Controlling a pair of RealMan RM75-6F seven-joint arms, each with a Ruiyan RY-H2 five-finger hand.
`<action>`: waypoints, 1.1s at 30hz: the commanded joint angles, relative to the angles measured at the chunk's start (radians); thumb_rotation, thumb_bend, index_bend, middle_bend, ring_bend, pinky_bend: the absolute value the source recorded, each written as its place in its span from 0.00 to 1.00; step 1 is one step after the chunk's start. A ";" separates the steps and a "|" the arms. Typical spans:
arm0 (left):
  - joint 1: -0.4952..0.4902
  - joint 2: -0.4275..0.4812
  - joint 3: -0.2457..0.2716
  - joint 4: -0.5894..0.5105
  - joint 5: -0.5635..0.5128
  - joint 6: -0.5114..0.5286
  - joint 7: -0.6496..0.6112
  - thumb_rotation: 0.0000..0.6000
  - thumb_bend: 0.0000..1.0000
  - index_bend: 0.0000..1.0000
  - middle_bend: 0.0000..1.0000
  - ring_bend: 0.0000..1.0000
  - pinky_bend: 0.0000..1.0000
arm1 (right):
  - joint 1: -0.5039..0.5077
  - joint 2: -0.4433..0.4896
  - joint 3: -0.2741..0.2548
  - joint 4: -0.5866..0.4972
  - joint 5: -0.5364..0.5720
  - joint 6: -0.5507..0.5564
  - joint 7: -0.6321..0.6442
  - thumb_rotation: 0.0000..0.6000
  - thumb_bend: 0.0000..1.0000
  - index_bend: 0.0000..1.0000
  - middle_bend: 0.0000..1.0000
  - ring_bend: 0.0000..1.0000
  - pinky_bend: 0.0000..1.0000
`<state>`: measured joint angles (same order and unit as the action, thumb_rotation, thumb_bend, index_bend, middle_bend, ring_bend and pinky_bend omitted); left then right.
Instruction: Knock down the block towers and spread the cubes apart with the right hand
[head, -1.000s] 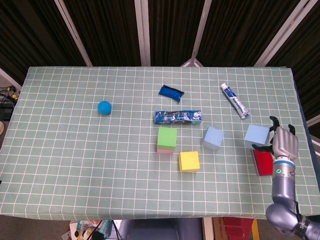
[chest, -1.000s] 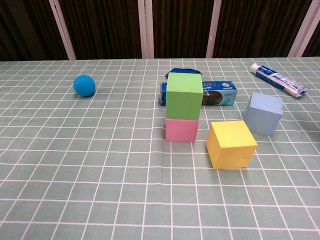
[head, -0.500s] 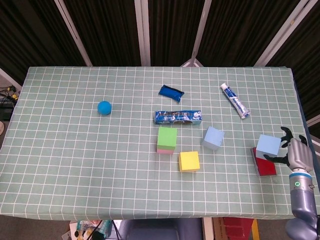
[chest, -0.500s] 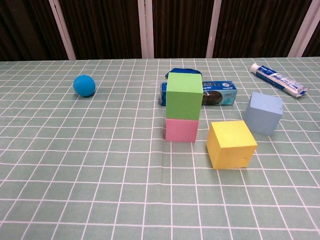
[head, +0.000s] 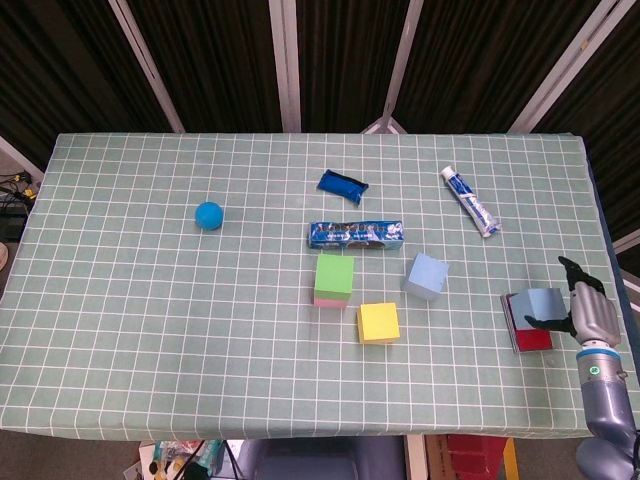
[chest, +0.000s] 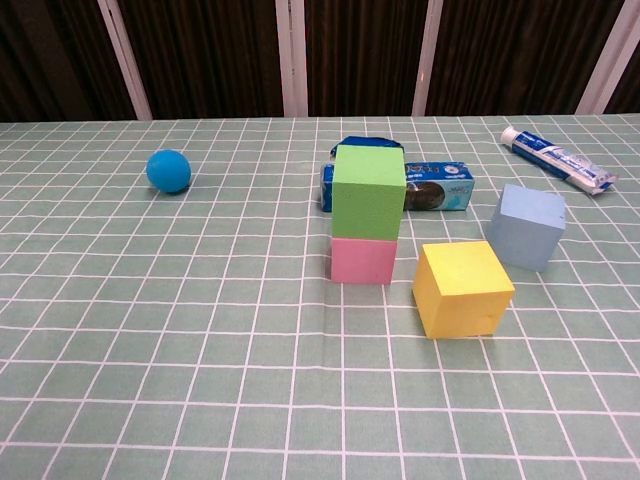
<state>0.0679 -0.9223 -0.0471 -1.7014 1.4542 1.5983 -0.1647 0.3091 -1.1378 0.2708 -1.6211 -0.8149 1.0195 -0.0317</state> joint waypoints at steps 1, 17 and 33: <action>0.001 0.001 -0.001 0.000 -0.002 0.001 -0.002 1.00 0.25 0.11 0.00 0.00 0.00 | 0.001 -0.001 -0.002 0.006 0.002 0.000 0.003 1.00 0.13 0.02 0.04 0.06 0.00; 0.004 0.002 -0.001 -0.001 -0.005 0.003 -0.004 1.00 0.25 0.11 0.00 0.00 0.00 | 0.039 0.113 0.049 -0.233 -0.140 -0.026 0.092 1.00 0.13 0.02 0.03 0.04 0.00; -0.005 0.005 -0.004 0.003 -0.009 -0.013 -0.009 1.00 0.26 0.11 0.00 0.00 0.00 | 0.312 -0.057 0.074 -0.383 0.095 0.004 -0.213 1.00 0.13 0.02 0.03 0.04 0.00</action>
<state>0.0633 -0.9181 -0.0506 -1.6993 1.4456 1.5850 -0.1726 0.5732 -1.1410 0.3447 -1.9876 -0.7839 0.9947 -0.1785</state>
